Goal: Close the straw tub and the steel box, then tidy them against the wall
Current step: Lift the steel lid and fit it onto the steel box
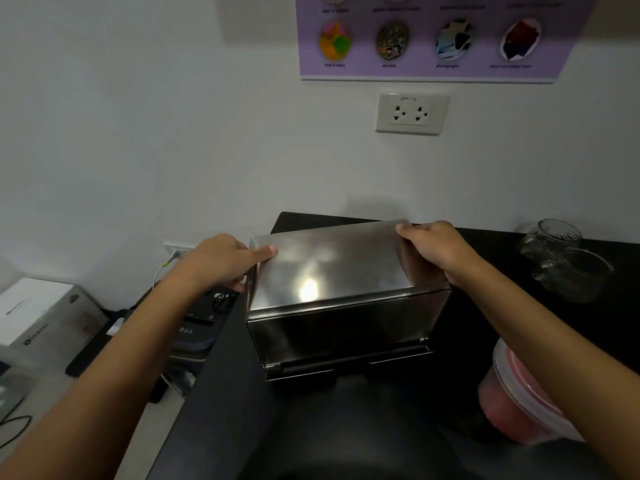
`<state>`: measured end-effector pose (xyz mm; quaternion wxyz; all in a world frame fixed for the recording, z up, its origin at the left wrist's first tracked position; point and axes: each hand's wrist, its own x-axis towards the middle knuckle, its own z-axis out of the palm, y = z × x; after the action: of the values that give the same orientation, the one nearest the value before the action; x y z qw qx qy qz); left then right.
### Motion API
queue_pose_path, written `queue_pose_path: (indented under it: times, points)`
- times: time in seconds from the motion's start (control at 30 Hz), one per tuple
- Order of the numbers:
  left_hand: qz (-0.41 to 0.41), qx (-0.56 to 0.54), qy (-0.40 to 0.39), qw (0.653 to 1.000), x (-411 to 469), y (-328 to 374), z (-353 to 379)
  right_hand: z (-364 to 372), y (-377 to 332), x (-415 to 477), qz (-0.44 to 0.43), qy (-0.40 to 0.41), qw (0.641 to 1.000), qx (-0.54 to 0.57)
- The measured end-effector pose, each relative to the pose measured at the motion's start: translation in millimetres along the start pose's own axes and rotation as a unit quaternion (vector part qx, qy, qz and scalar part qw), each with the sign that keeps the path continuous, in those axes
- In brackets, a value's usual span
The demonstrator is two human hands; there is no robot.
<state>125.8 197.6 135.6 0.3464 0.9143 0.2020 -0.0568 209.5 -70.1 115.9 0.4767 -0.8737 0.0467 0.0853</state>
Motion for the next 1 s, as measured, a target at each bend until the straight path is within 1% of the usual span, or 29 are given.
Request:
queue_pose_path:
  times: [0.17,0.4,0.53,0.6,0.67,0.73,0.83,0.93,1.0]
  points:
    - [0.002,0.027,0.012,1.000,-0.5,-0.5,1.1,0.0,0.1,0.5,-0.001,-0.005,1.000,-0.009]
    - [-0.001,0.012,0.013,1.000,-3.2,0.4,1.7,-3.3,4.0,0.8,-0.030,-0.012,0.999,-0.024]
    - [0.001,0.040,-0.007,0.999,-2.8,1.3,-0.5,-3.9,1.5,3.0,-0.033,-0.021,0.997,-0.066]
    - [0.010,0.033,-0.015,0.999,-2.1,-3.6,-1.6,-6.5,2.0,4.8,-0.032,-0.039,0.996,-0.072]
    - [0.021,-0.026,-0.036,0.999,-4.7,-16.7,-0.2,-12.8,6.4,5.9,-0.029,-0.060,0.995,-0.068]
    - [0.030,-0.113,-0.060,0.991,-14.8,-31.9,5.3,-23.1,12.6,4.3,-0.016,-0.086,0.995,-0.048]
    - [0.046,-0.251,-0.081,0.963,-30.6,-50.3,16.8,-38.6,24.3,-2.4,-0.012,-0.156,0.988,0.007]
    - [0.052,-0.308,-0.081,0.947,-43.0,-59.1,25.4,-49.8,39.4,-5.9,-0.034,-0.234,0.972,0.007]
    - [0.051,-0.339,-0.067,0.937,-49.4,-61.0,30.4,-54.5,45.9,-8.3,-0.043,-0.271,0.961,0.029]
